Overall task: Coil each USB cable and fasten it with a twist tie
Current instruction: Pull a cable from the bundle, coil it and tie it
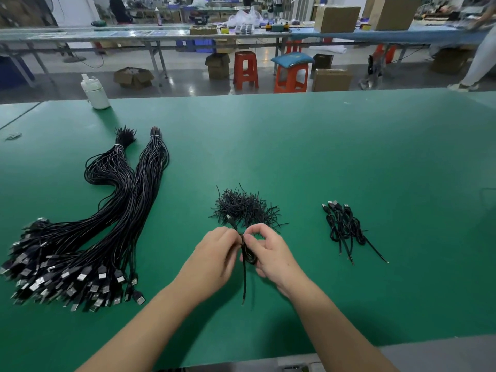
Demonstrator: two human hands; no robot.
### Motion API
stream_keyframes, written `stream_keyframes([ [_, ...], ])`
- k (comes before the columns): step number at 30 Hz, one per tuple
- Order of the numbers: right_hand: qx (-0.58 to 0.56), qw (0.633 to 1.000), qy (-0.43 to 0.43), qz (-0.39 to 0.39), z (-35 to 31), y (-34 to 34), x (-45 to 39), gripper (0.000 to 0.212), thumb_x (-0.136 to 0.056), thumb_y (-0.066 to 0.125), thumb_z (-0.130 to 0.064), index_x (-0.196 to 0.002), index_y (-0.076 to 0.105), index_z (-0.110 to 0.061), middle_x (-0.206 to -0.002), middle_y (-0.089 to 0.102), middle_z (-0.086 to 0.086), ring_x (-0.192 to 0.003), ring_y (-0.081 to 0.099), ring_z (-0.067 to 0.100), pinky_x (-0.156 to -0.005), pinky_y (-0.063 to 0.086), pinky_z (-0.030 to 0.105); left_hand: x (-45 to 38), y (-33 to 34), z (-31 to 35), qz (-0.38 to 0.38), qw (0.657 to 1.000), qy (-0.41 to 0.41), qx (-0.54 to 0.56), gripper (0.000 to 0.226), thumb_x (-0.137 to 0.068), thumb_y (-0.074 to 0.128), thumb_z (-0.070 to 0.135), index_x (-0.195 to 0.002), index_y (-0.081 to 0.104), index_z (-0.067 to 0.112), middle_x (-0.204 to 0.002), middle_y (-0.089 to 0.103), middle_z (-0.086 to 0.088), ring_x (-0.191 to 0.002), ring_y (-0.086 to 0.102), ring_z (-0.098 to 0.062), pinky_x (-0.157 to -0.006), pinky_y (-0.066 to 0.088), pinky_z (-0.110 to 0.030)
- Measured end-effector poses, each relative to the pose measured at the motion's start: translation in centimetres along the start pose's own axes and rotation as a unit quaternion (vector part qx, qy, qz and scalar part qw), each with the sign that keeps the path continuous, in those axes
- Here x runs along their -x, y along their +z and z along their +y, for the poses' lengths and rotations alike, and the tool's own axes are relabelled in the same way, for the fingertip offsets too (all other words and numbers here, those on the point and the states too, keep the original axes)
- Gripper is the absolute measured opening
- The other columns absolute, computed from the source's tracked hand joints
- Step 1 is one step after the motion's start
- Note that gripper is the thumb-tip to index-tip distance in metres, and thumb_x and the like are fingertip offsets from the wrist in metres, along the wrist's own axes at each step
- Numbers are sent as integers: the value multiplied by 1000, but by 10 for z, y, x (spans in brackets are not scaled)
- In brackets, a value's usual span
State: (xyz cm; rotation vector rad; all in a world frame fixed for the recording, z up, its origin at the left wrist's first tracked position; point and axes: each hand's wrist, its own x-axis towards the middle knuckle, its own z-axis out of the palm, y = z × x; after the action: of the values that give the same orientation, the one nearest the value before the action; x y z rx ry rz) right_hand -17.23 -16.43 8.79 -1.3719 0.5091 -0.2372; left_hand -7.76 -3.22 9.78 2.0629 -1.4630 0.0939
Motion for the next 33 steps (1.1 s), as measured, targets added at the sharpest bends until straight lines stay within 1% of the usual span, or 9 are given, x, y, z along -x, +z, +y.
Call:
stream_keyframes([
  [4, -8, 999, -13, -51, -1, -3, 0, 24, -102, 46, 2, -117, 61, -8, -83, 70, 7, -56, 58, 12, -49, 47, 23, -2, -2, -8, 19, 977, -159, 138, 16, -91, 64, 14, -83, 57, 25, -73, 62, 8, -67, 54, -7, -65, 42, -17],
  [7, 19, 997, -34, -67, -1, -5, -1, 26, -95, 57, 6, -117, 64, -8, -86, 71, 6, -72, 65, 12, -54, 49, 23, -6, -4, -15, -4, 948, -225, 225, 16, -91, 66, 12, -81, 61, 24, -72, 64, -3, -61, 50, -8, -64, 43, -27],
  [13, 89, 994, -65, -3, 4, -6, -4, 13, -90, 70, -9, -90, 75, -21, -66, 61, -9, -45, 43, -1, -46, 32, 12, -4, -2, -11, -12, 959, -216, 185, 17, -90, 66, 19, -79, 58, 29, -67, 62, 7, -59, 50, -8, -61, 43, -27],
  [17, 104, 994, -25, -1, 6, -5, -2, 22, -96, 65, -24, -76, 68, -15, -56, 56, 0, -39, 32, 11, -42, 24, 24, -3, -6, -3, -6, 990, -120, 75, 16, -92, 61, 16, -84, 52, 27, -76, 58, 13, -71, 53, -4, -65, 40, -17],
  [21, 78, 997, -12, 21, 9, 0, -2, 7, -100, 59, -23, -102, 63, -19, -51, 53, -1, -40, 41, 11, -45, 35, 27, -1, -5, -1, -22, 999, 4, -39, 4, -94, 60, 10, -90, 59, 10, -85, 57, -3, -78, 53, -22, -73, 42, -31],
  [24, 50, 998, -1, 38, 13, 4, -3, 17, -100, 58, -19, -116, 53, -20, -60, 63, 2, -44, 41, 14, -43, 37, 25, 1, -1, 0, -29, 997, 27, -66, 4, -92, 63, 6, -87, 62, 7, -82, 58, -7, -74, 56, -27, -72, 43, -35],
  [27, 44, 999, -18, 12, 14, 3, -1, 6, -102, 54, -14, -106, 57, -13, -66, 67, 3, -47, 43, 16, -44, 38, 26, 2, 1, -2, -35, 999, -9, -16, 4, -93, 61, 11, -90, 59, 11, -86, 58, 0, -79, 53, -19, -73, 40, -27],
  [31, 1, 1000, -25, -14, 11, -1, -1, 24, -102, 48, -1, -109, 68, -13, -83, 71, 2, -72, 65, 16, -73, 56, 36, 0, 1, -8, -8, 986, -141, 93, 8, -93, 61, 15, -88, 58, 21, -79, 62, 10, -73, 55, -9, -70, 47, -26],
  [33, -11, 999, -37, -35, 10, -2, -1, 28, -98, 51, 6, -114, 67, -12, -88, 71, 5, -77, 67, 15, -75, 58, 30, -2, 1, -10, 1, 970, -193, 145, 12, -92, 63, 15, -86, 60, 25, -73, 65, 13, -67, 56, -5, -65, 45, -19],
])
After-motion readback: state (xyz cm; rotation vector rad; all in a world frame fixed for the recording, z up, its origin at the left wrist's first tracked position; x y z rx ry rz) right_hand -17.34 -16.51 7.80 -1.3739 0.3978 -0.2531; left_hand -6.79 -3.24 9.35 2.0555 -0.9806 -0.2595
